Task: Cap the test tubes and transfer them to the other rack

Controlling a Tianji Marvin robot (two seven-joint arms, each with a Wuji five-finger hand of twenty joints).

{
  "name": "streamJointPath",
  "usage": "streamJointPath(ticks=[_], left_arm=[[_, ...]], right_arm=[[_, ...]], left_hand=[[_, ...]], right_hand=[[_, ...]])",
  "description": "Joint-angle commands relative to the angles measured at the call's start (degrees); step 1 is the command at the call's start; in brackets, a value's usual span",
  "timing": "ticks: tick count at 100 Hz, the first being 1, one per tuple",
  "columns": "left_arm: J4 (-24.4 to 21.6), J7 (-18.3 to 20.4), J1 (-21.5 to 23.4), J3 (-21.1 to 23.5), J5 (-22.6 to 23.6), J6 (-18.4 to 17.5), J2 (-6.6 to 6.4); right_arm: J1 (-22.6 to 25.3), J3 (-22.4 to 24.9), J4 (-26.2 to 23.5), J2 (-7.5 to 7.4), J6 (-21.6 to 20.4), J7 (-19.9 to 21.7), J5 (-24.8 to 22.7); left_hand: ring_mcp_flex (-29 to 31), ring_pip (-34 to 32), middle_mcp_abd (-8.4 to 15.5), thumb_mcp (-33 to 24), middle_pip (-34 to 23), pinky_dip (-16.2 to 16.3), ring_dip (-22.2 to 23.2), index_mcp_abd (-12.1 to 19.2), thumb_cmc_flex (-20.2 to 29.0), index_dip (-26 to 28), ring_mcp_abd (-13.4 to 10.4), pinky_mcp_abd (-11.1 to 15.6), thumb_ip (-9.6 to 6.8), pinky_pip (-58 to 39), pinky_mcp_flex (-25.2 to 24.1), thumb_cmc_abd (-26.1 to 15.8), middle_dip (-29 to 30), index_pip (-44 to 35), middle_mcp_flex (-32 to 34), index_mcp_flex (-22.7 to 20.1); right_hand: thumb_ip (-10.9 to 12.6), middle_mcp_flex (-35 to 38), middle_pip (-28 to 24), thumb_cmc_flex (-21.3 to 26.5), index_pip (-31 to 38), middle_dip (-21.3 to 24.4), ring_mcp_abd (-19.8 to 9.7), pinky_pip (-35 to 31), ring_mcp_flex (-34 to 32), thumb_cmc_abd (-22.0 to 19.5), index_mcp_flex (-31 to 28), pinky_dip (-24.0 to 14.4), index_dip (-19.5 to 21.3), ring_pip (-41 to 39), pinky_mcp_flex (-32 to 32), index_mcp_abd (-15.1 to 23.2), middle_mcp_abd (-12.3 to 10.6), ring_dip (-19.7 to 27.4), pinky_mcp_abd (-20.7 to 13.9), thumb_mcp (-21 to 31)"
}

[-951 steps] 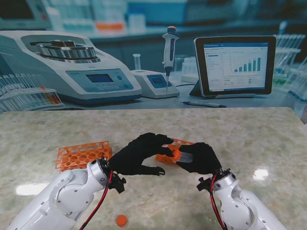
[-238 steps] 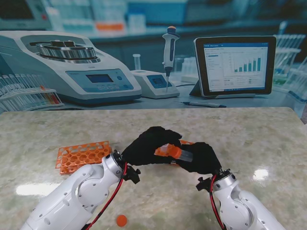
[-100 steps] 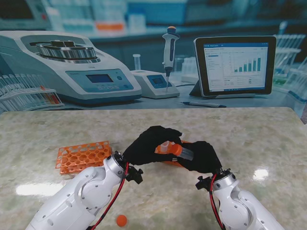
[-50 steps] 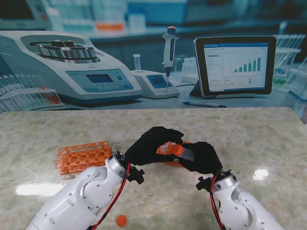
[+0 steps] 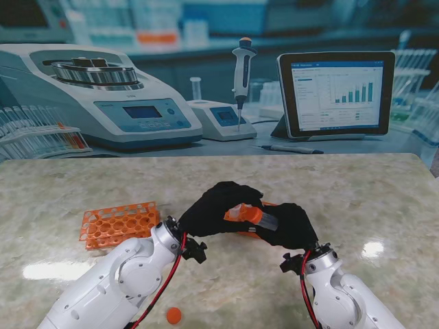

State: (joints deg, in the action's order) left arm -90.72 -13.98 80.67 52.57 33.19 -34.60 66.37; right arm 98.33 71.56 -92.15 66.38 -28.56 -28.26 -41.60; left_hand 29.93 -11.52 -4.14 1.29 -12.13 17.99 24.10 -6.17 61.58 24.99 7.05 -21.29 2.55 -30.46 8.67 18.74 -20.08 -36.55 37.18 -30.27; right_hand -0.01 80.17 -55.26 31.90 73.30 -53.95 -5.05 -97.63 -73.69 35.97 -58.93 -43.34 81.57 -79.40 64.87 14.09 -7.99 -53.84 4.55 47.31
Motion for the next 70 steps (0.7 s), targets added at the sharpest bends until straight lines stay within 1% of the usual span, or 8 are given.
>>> streamJointPath(ticks=[1,11,18,44,70], left_arm=[[0.69,0.43,0.18,-0.25,0.35,0.20,0.22],[0.88,0.06,0.18,-0.19,0.75,-0.08,0.25],[0.94,-0.11,0.19,-0.09,0.97,-0.21,0.25],[0.85,-0.61,0.53,0.44,1.60,-0.40,0.22],[0.88,-1.41,0.74,0.55,1.78,-0.01,0.39]], right_arm=[[0.26,-0.61,-0.86,0.63,-0.58,-0.13,0.00],[0.26,-0.62,-0.86,0.63,-0.64,-0.22,-0.05],[0.28,-0.59,-0.87,0.64,-0.65,-0.26,-0.07],[0.23,-0.61,-0.82,0.66,-0.51,-0.44,-0.13],[0.19,-0.67,-0.72,0.78,-0.47,-1.08,-0.18]], left_hand=[[1.67,-0.29,2.69,-9.02,-0.22,0.94,0.47,7.98,12.38,-0.31,-1.86,0.26,-3.99,-1.63,-0.61,-5.47,-0.85,-5.29,1.36,-10.14],[1.99,-0.31,2.95,-9.43,-0.24,0.90,0.39,8.69,12.36,-1.54,-1.94,0.31,-3.86,-1.72,-0.50,-5.00,-0.72,-3.27,1.96,-11.91],[2.02,-0.30,3.02,-9.53,-0.29,0.89,0.36,9.03,12.32,-1.58,-2.04,0.31,-3.91,-1.77,-0.48,-4.89,-0.71,-2.90,2.14,-12.25],[2.20,-0.44,3.07,-9.38,-0.39,0.91,0.41,10.22,11.87,-0.21,-2.16,0.33,-4.01,-2.09,-0.37,-4.22,-0.73,-3.53,2.31,-12.09],[2.15,-0.60,2.76,-8.24,-0.45,0.91,0.55,9.75,10.59,-0.01,-1.97,0.33,-3.80,-2.35,-0.43,-4.33,-0.80,-4.04,2.27,-11.51]], right_hand=[[-0.82,2.16,0.18,1.62,3.25,-1.00,-4.16,-2.01,-2.03,-1.71,-0.90,0.44,1.72,-2.95,1.08,3.59,-0.22,-0.81,-0.76,0.63],[-0.84,2.13,0.19,1.56,3.26,-1.00,-4.16,-2.01,-2.03,-1.72,-0.92,0.44,1.72,-2.94,1.08,3.67,-0.28,-0.81,-0.76,0.61],[-0.84,2.12,0.20,1.58,3.26,-1.00,-4.16,-2.00,-2.03,-1.71,-0.91,0.45,1.72,-2.94,1.07,3.72,-0.33,-0.81,-0.77,0.61],[-0.87,2.10,0.18,1.58,3.26,-0.99,-4.17,-1.97,-2.03,-1.72,-0.91,0.46,1.72,-2.87,1.06,3.72,-0.20,-0.78,-0.77,0.54],[-0.87,2.04,0.15,1.65,3.26,-0.99,-4.17,-1.96,-2.03,-1.83,-0.91,0.46,1.72,-2.86,1.07,3.72,-0.25,-0.78,-0.77,0.56]])
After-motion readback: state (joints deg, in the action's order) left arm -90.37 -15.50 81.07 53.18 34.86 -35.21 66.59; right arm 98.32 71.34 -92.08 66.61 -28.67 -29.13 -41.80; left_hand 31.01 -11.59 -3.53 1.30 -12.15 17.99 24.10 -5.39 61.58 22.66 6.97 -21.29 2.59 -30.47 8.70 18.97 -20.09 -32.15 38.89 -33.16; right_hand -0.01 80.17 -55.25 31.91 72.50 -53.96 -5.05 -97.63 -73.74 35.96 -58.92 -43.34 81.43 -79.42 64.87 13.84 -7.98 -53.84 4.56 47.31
